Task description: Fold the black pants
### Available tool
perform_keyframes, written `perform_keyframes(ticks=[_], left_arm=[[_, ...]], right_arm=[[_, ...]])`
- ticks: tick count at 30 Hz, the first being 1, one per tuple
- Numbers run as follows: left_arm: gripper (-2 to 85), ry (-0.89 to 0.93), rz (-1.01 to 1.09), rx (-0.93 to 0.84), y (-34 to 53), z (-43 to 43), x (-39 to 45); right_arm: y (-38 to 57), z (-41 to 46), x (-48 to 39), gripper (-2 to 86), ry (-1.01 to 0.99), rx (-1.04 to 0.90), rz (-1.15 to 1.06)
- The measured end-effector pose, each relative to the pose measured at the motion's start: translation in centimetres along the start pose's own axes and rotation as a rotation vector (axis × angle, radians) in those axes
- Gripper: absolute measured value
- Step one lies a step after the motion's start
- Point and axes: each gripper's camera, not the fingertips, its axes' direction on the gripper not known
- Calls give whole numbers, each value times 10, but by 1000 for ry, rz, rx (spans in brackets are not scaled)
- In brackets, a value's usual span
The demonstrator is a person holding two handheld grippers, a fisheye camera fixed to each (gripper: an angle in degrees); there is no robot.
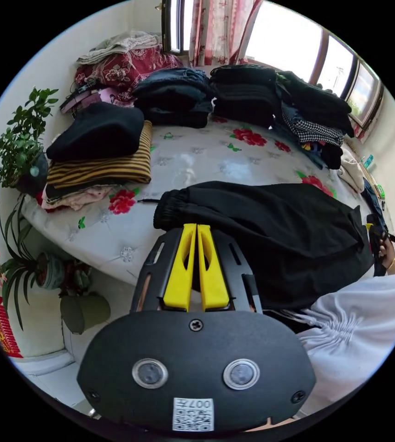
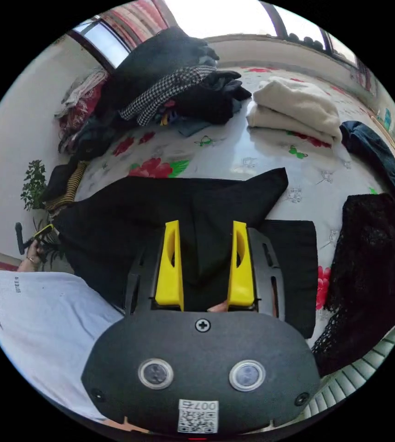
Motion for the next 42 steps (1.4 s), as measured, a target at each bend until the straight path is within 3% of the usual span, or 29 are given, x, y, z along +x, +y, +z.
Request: perform_keyframes(ticks=[3,8,13,15,22,24,29,35,38,42], left_arm=[[-9,18,14,44,-11,-16,-5],[-9,56,28,136,-26,-56,-19],[-9,74,29,203,0,-91,-30],[-10,34,26,168,21,-85,-32],[-10,14,-70,-160,86,5,-57],[-9,-12,-43,-207,85,16,-60],[-7,19,-88,-190,76,15,-85],[37,69,-207,-153,96,0,-126],[61,103,-303,-111,117,-14,-154],[93,277,-543,-15,153,-15,-202]], right_arm=[[-19,48,3,59,150,-179,16],[-27,-16,20,6,214,-33,-13],[23,-163,82,-1,39,301,62],[58,-185,114,-1,-15,349,148],[170,-116,223,4,-140,118,518],[177,-124,231,10,-168,171,535],[175,-156,244,40,-145,190,507],[213,-183,265,80,-223,320,700],[226,-183,267,84,-210,330,766],[225,-175,258,71,-212,410,792]])
